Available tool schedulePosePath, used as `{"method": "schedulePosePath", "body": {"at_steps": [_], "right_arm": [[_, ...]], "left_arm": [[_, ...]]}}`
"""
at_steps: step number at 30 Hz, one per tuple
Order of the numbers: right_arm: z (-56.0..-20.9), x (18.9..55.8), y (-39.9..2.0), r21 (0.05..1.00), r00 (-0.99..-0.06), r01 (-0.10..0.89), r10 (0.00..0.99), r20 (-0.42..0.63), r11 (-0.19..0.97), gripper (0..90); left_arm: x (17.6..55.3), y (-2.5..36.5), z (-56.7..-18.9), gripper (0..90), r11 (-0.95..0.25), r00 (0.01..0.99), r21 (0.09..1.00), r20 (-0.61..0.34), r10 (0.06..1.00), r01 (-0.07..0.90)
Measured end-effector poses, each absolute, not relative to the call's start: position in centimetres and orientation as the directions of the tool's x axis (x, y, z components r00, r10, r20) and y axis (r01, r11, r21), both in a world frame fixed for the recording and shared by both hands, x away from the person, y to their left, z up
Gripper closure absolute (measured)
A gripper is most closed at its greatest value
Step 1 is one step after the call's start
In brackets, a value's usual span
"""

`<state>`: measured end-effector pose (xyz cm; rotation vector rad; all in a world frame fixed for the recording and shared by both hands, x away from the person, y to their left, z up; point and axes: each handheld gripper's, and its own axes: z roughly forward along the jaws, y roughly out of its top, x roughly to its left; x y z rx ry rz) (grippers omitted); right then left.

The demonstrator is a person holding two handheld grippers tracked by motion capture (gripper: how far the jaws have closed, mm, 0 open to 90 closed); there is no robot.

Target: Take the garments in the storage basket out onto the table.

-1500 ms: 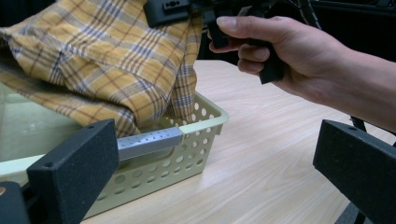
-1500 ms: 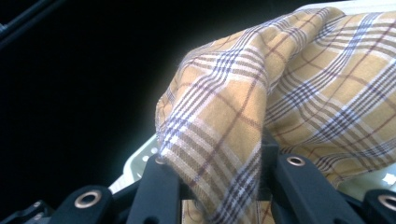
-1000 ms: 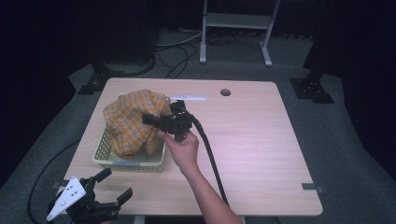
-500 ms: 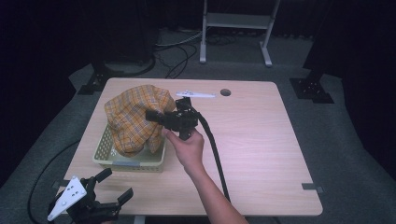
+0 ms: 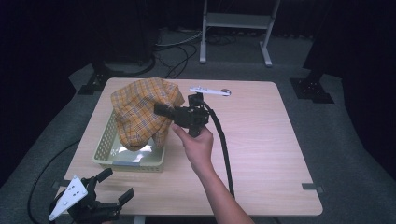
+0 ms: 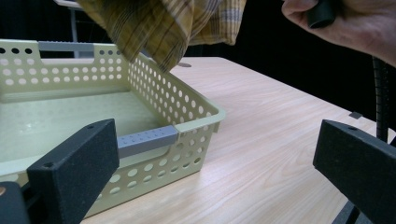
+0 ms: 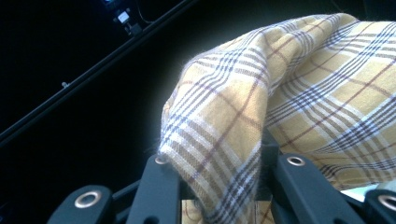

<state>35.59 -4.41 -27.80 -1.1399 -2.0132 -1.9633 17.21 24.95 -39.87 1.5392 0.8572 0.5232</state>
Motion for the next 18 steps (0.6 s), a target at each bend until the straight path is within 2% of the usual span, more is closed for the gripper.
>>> {"method": "schedulePosePath", "body": {"at_steps": [18], "right_arm": [[-26.1,35.1,-6.8,0.825,-0.708,0.546,0.448,0.546,-0.144,71.3]], "left_arm": [[17.2,25.0,-39.9,0.2,0.007,0.621,0.976,-0.144,0.77,0.218]]}}
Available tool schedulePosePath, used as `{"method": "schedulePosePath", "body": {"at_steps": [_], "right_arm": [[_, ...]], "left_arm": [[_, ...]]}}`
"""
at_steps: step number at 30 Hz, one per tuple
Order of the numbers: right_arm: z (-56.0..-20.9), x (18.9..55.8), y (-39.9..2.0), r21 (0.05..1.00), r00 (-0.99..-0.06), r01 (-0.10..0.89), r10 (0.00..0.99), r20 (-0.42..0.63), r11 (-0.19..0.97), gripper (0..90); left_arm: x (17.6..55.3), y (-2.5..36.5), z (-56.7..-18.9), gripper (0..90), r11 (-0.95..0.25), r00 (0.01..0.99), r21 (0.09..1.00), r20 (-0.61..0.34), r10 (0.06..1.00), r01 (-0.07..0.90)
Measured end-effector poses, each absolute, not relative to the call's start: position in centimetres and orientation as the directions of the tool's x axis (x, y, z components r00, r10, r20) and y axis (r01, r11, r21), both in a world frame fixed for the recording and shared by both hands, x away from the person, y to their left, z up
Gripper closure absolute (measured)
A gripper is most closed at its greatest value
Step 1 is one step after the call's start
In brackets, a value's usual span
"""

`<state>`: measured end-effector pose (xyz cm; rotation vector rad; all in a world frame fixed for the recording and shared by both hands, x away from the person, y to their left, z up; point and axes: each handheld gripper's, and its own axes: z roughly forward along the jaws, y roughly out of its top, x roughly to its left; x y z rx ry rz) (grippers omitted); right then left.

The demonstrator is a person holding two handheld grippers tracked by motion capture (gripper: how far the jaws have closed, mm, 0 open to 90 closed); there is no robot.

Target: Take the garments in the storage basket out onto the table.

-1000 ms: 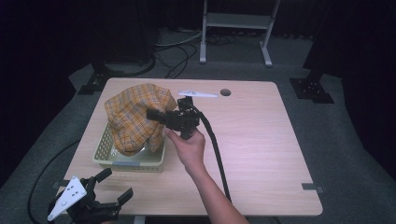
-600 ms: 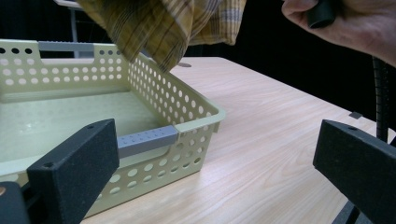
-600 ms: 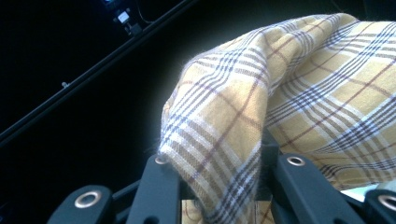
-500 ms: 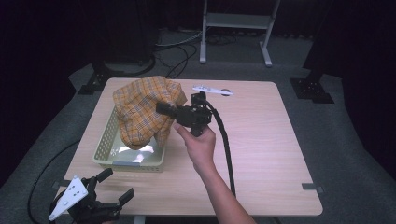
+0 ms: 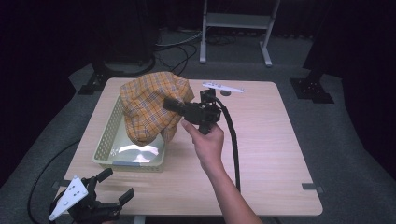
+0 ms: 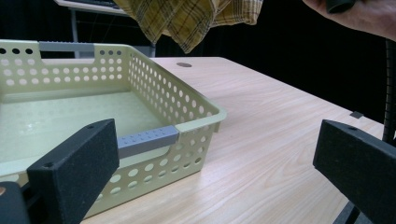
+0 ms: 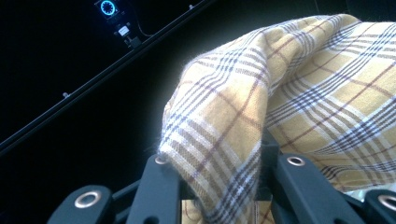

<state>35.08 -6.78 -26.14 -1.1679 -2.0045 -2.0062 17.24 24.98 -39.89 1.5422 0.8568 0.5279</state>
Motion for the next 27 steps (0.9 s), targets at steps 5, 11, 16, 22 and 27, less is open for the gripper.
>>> {"method": "schedulePosePath", "body": {"at_steps": [5,11,16,22,27], "right_arm": [[-26.0,35.0,-7.3,0.824,-0.702,0.546,0.454,0.548,-0.149,71.3],[-25.9,34.9,-7.9,0.823,-0.698,0.546,0.46,0.549,-0.156,71.3],[-25.7,34.8,-8.6,0.824,-0.695,0.543,0.465,0.549,-0.162,71.3],[-25.7,34.6,-9.4,0.823,-0.687,0.542,0.475,0.55,-0.169,71.3],[-25.8,34.5,-10.2,0.817,-0.678,0.547,0.475,0.56,-0.182,71.3]], "left_arm": [[17.2,25.0,-39.9,0.2,0.006,0.622,0.976,-0.143,0.77,0.217],[17.2,24.9,-39.9,0.2,0.004,0.621,0.976,-0.141,0.771,0.217],[17.3,24.9,-39.9,0.2,0.006,0.622,0.976,-0.144,0.77,0.219],[17.3,24.8,-39.9,0.2,0.003,0.622,0.976,-0.142,0.77,0.219],[17.3,24.8,-39.9,0.2,0.001,0.622,0.976,-0.141,0.77,0.22]]}}
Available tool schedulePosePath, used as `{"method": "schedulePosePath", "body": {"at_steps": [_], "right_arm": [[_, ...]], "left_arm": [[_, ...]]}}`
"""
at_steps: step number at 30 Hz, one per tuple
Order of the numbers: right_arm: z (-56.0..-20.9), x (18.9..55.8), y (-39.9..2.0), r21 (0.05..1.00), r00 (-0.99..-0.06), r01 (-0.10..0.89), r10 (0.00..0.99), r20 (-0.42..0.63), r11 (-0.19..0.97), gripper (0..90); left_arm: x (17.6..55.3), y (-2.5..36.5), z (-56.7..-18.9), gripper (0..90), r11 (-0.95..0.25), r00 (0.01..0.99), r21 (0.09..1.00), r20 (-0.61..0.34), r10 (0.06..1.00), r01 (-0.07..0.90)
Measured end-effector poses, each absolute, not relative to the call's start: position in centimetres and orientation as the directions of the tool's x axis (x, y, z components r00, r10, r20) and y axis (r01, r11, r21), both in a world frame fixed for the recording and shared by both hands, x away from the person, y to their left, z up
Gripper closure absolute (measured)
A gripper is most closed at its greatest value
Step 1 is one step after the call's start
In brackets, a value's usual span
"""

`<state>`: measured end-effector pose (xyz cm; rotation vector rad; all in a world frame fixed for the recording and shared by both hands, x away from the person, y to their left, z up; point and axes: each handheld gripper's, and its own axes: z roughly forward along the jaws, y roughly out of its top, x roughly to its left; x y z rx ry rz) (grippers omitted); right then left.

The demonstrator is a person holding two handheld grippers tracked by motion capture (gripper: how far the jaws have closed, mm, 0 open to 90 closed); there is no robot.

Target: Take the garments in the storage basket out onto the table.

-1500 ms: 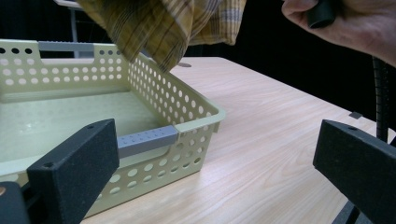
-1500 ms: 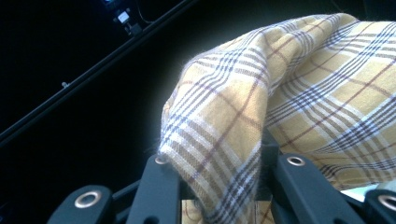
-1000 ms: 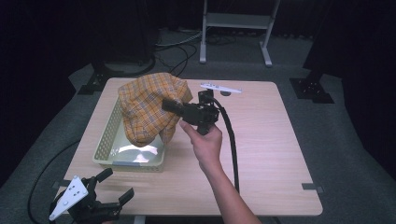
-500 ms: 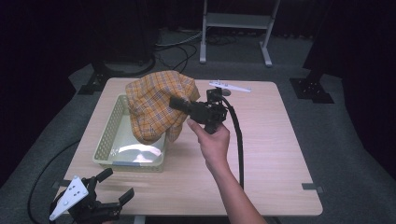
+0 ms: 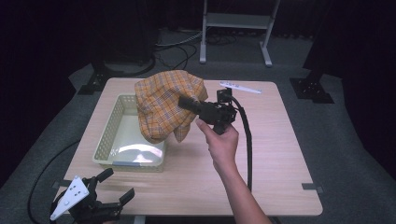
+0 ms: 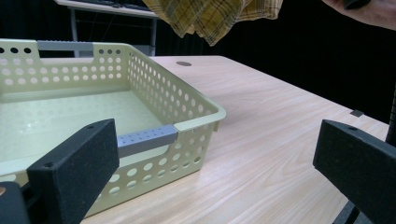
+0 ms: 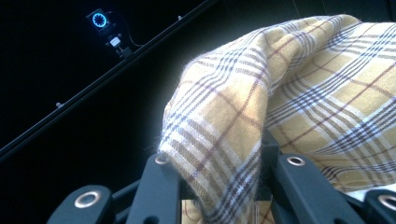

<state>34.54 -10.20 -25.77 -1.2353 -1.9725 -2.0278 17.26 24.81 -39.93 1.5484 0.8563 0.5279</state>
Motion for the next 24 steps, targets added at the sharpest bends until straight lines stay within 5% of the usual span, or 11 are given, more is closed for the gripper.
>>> {"method": "schedulePosePath", "body": {"at_steps": [24], "right_arm": [[-27.0,33.9,-14.2,0.795,-0.624,0.552,0.507,0.595,-0.252,71.3]], "left_arm": [[17.3,24.5,-40.0,0.2,-0.01,0.628,0.975,-0.135,0.767,0.222]]}}
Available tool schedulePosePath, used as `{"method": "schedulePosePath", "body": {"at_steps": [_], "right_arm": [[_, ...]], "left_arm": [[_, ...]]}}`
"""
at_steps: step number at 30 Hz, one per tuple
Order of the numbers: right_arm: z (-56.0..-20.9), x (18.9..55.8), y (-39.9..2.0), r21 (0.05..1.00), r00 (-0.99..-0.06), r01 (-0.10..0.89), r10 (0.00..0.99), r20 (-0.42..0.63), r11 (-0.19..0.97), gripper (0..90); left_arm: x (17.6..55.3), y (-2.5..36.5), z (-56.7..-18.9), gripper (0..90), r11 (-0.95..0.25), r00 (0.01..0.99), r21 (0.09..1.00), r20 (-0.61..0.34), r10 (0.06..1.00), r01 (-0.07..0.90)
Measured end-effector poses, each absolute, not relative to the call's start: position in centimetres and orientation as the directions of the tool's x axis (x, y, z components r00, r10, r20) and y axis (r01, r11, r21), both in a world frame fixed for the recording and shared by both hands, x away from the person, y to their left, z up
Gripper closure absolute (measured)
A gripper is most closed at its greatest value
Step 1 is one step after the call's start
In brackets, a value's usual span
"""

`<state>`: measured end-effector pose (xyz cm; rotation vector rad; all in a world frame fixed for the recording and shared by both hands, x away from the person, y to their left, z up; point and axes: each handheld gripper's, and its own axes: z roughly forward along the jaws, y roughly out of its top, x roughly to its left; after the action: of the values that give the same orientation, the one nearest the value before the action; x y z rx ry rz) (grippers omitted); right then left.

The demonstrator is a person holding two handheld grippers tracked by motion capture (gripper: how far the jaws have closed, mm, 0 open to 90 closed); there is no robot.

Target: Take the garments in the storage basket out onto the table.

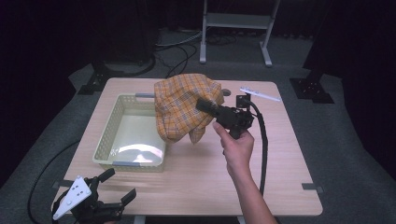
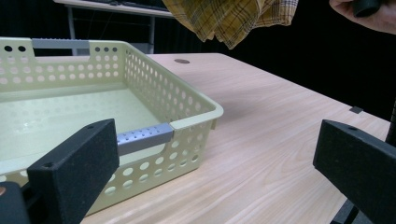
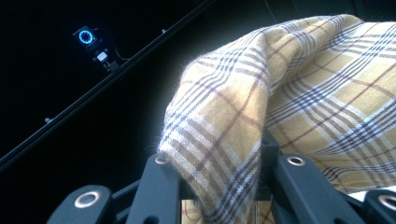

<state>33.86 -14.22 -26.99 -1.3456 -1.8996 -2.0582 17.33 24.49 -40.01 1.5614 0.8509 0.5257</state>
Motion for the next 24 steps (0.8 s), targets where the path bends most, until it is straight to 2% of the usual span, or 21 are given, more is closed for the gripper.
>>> {"method": "schedulePosePath", "body": {"at_steps": [24], "right_arm": [[-28.0,33.4,-18.4,0.775,-0.558,0.546,0.552,0.62,-0.319,71.3]], "left_arm": [[17.4,24.4,-40.0,0.2,-0.017,0.628,0.975,-0.131,0.768,0.223]]}}
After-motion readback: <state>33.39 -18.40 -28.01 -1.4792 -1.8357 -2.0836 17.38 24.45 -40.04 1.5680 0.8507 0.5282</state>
